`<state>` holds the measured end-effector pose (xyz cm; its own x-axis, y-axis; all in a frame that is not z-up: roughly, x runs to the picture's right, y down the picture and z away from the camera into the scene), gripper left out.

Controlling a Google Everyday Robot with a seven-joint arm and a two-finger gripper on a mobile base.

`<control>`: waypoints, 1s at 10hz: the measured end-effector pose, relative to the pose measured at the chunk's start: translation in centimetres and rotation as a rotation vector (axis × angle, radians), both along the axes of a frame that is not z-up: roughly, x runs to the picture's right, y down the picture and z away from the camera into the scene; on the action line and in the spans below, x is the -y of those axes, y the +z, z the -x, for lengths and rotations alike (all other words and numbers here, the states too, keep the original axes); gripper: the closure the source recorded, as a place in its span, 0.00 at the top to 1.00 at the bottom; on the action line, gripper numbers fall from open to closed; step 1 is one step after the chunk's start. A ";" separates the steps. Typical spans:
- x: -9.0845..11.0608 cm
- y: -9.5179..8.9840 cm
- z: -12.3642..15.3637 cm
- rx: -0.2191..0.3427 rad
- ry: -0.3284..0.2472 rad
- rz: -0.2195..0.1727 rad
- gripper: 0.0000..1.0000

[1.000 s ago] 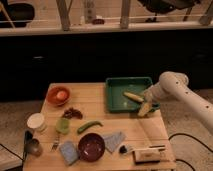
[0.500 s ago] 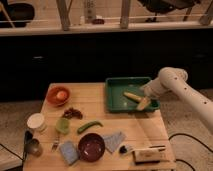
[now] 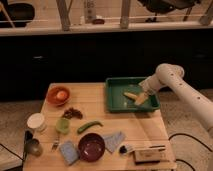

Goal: Place banana in table surface

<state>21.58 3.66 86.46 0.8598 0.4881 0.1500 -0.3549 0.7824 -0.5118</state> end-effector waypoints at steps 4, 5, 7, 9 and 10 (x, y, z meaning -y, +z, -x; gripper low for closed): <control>0.0 3.7 0.6 -0.026 0.018 0.041 0.80; -0.1 4.3 0.5 -0.034 0.027 0.047 0.80; -0.3 5.8 -0.2 -0.053 0.051 0.062 0.80; -0.8 7.5 -1.3 -0.073 0.078 0.081 0.80; -1.0 8.2 -1.6 -0.079 0.089 0.086 0.80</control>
<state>23.14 4.63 94.66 0.8201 0.5709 0.0382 -0.4624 0.7005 -0.5436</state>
